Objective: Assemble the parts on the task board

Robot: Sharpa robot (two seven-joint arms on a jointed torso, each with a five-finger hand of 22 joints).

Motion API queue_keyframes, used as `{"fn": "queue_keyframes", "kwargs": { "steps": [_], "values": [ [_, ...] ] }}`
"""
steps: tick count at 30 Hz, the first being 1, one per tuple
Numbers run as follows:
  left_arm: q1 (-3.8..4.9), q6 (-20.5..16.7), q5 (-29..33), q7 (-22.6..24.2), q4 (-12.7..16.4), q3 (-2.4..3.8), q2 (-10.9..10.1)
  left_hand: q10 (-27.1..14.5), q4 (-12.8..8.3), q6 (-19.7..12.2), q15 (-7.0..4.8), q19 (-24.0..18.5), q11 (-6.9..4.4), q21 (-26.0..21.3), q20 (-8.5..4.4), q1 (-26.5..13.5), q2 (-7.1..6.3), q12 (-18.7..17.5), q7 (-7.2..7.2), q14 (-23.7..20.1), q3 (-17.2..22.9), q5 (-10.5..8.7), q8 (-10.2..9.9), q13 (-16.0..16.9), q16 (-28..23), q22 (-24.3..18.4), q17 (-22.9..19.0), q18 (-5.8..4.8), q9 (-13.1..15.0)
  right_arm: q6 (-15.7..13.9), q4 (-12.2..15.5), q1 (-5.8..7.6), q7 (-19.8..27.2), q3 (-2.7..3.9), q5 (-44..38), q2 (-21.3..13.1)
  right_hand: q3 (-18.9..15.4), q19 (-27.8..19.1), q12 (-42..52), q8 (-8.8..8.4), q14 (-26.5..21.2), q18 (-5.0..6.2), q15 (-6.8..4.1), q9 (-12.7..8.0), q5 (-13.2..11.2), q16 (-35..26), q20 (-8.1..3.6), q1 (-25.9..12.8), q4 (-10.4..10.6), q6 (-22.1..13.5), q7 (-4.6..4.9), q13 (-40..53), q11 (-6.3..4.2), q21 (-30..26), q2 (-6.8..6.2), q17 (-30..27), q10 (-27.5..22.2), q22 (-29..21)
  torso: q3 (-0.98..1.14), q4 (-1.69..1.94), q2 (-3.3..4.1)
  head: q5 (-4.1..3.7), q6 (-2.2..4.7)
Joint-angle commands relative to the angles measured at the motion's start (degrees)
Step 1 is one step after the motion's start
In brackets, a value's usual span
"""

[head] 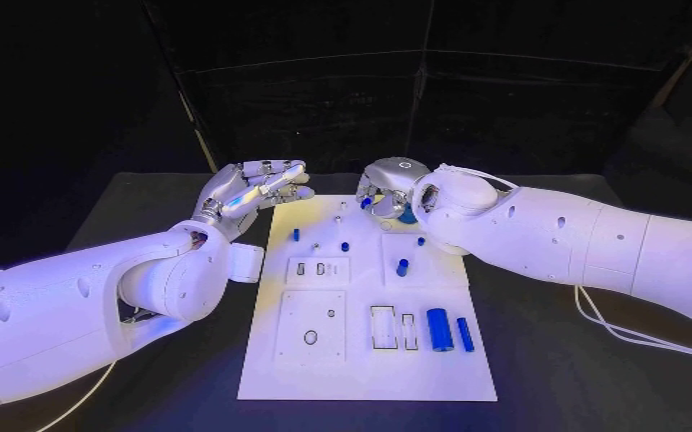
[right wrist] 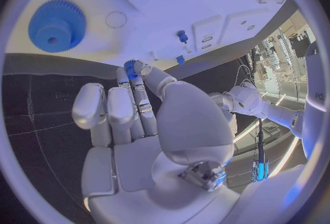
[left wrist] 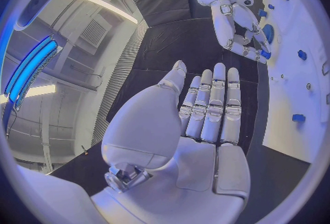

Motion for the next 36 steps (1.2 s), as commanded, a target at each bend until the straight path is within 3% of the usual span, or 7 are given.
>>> {"fn": "queue_keyframes", "kwargs": {
  "steps": [1, 10, 16, 19, 25, 27, 36],
  "values": [
    [0.14, 0.74, -0.39, 0.33, -0.13, 0.05, 0.07, 0.36, -0.30, 0.30, 0.25, 0.37, 0.14, -0.11, 0.07, 0.11, 0.04, -0.20, 0.19, -0.08, -0.01, 0.22, -0.21, -0.08, -0.16, -0.09, 0.07, 0.78, -0.09, -3.43, -1.78, 0.13, 0.76, 0.05, 0.31, 1.51, 0.47, -0.15, 0.21, -0.41, 0.83, -1.09, -0.18, -0.12, 0.29, 0.19, -0.05, 0.01, 0.11, -0.10, 0.22, 0.42, -0.67, 0.20, -0.71, -0.08, 0.89, 0.00, -0.07, 0.17, 0.13, 0.23, 0.17],
    [0.27, 0.83, -0.39, 0.34, -0.68, 0.05, 0.29, 0.36, -0.34, 0.30, 0.25, 0.38, 0.15, -0.14, 0.08, 0.14, 0.06, -0.26, 0.20, -0.08, 0.02, 0.22, -0.25, -0.08, -0.20, -0.11, 0.07, 0.78, -0.09, -2.73, -6.08, 0.11, 1.24, 0.06, 0.33, 5.38, 0.72, -0.23, 0.20, -0.64, 0.81, -1.09, -0.08, -0.19, 0.42, 0.39, 0.06, -0.48, 0.40, -0.23, 0.33, 0.49, -0.57, 0.33, -1.18, -0.07, 0.68, 0.10, -0.10, 0.39, 0.22, 0.38, 0.32],
    [0.39, 0.87, -0.39, 0.34, -0.87, 0.05, 0.47, 0.36, -0.34, 0.30, 0.25, 0.38, 0.15, -0.14, 0.08, 0.14, 0.06, -0.26, 0.20, -0.08, 0.02, 0.22, -0.25, -0.08, -0.20, -0.11, 0.07, 0.78, -0.09, -1.41, -7.65, 0.08, 1.57, 0.06, 0.34, 6.83, 0.82, -0.26, 0.14, -0.78, 0.80, -1.09, -0.04, -0.23, 0.14, 0.47, 0.10, -0.57, 0.43, -0.37, 0.34, 0.49, -0.54, 0.38, -1.41, -0.07, 0.49, 0.14, -0.05, 0.15, 0.22, 0.72, 0.25],
    [0.69, 0.90, -0.39, 0.37, -0.78, 0.05, 0.58, 0.36, -0.34, 0.30, 0.25, 0.38, 0.15, -0.14, 0.08, 0.14, 0.06, -0.26, 0.20, -0.08, 0.02, 0.22, -0.25, -0.08, -0.20, -0.11, 0.07, 0.78, -0.09, -0.54, -8.41, 0.06, 1.72, 0.06, 0.34, 7.58, 0.84, -0.24, 0.11, -0.85, 0.80, -1.10, -0.02, -0.25, 0.00, 0.55, 0.13, -0.63, 0.46, -0.44, 0.36, 0.49, -0.51, 0.43, -1.54, 0.01, 0.38, 0.22, -0.12, 0.14, 0.42, 0.63, 0.46],
    [0.96, 0.86, -0.39, 0.33, -0.75, 0.06, 0.67, 0.36, -0.36, 0.30, 0.25, 0.38, 0.16, -0.16, 0.08, 0.16, 0.07, -0.31, 0.22, -0.08, 0.04, 0.22, -0.28, -0.09, -0.23, -0.13, 0.08, 0.79, -0.10, 0.52, -9.38, 0.02, 1.74, 0.06, 0.34, 8.24, 0.84, -0.28, 0.08, -0.89, 0.79, -1.10, 0.00, -0.26, -0.08, 0.55, 0.14, -0.71, 0.53, -0.47, 0.38, 0.49, -0.48, 0.43, -1.61, -0.06, 0.31, 0.19, -0.06, 0.26, 0.54, 0.82, -0.04],
    [1.03, 0.84, -0.39, 0.34, -0.73, 0.06, 0.66, 0.36, -0.38, 0.29, 0.26, 0.39, 0.17, -0.18, 0.09, 0.17, 0.07, -0.36, 0.23, -0.08, 0.04, 0.22, -0.31, -0.09, -0.26, -0.14, 0.08, 0.78, -0.10, 0.86, -9.66, 0.01, 1.78, 0.06, 0.34, 8.39, 0.84, -0.29, 0.08, -0.89, 0.79, -1.09, 0.00, -0.26, -0.10, 0.55, 0.15, -0.73, 0.54, -0.47, 0.38, 0.49, -0.48, 0.43, -1.62, -0.07, 0.29, 0.19, -0.10, 0.12, 0.53, 0.91, -0.12],
    [1.16, 0.78, -0.39, 0.33, -0.75, 0.06, 0.73, 0.36, -0.38, 0.29, 0.26, 0.39, 0.17, -0.18, 0.09, 0.17, 0.07, -0.36, 0.23, -0.08, 0.04, 0.22, -0.31, -0.09, -0.26, -0.14, 0.08, 0.78, -0.10, 2.04, -10.44, -0.07, 1.82, 0.06, 0.34, 8.96, 0.81, -0.39, -0.01, -1.05, 0.74, -1.07, 0.05, -0.30, -0.22, 0.53, 0.20, -0.85, 0.55, -0.64, 0.40, 0.47, -0.44, 0.42, -2.01, -0.25, 0.06, 0.12, -0.11, 0.14, 0.52, 0.88, -0.41]
  ]
}}
